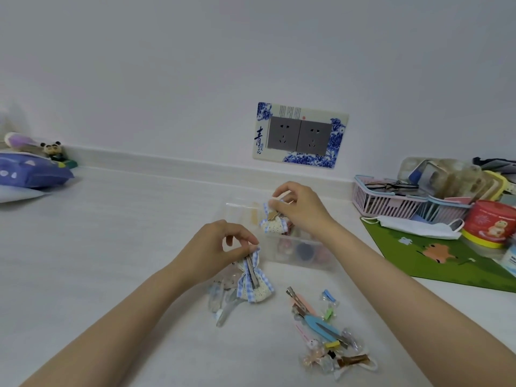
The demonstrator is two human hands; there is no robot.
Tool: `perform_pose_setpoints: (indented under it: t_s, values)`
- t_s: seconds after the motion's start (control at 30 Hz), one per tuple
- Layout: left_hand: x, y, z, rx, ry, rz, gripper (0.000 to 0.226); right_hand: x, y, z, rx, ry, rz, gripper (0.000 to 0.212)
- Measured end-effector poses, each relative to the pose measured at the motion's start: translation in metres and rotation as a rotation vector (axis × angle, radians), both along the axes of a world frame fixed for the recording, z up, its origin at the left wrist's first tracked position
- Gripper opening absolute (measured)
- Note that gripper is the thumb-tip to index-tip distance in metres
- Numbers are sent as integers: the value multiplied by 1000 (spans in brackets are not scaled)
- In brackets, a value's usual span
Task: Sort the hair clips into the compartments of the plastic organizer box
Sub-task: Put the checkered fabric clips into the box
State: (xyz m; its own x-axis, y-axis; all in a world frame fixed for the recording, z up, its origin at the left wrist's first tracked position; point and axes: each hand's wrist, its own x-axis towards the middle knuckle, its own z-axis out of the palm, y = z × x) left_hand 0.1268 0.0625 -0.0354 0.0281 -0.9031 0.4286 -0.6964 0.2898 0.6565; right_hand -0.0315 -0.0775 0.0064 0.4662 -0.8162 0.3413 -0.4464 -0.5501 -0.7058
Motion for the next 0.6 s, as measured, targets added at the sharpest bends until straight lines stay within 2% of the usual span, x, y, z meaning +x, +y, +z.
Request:
perform_pose_setpoints:
  t_s: [0.13, 0.23, 0.37, 0.43, 0.5, 0.6]
  values:
    - [1, -1, -1, -6, -30, -4, 10, -5, 10, -2, -40, 109, 64, 25]
    - [1, -2, -1, -9, -54, 1, 13, -15, 24, -2, -97, 180, 114, 42]
    - [1, -2, -1, -1, -15, -5, 13, -18, 31, -8, -305, 520, 179, 54]
    - [0, -1, 0, 15, 48, -25, 12, -16, 32, -8, -349, 625, 187, 58]
    - [-2, 1, 2, 39, 139, -47, 12, -16, 33, -9, -329, 622, 188, 59]
    - [-6, 5, 6, 24, 264, -54, 12, -23, 36, -11, -229, 492, 196, 52]
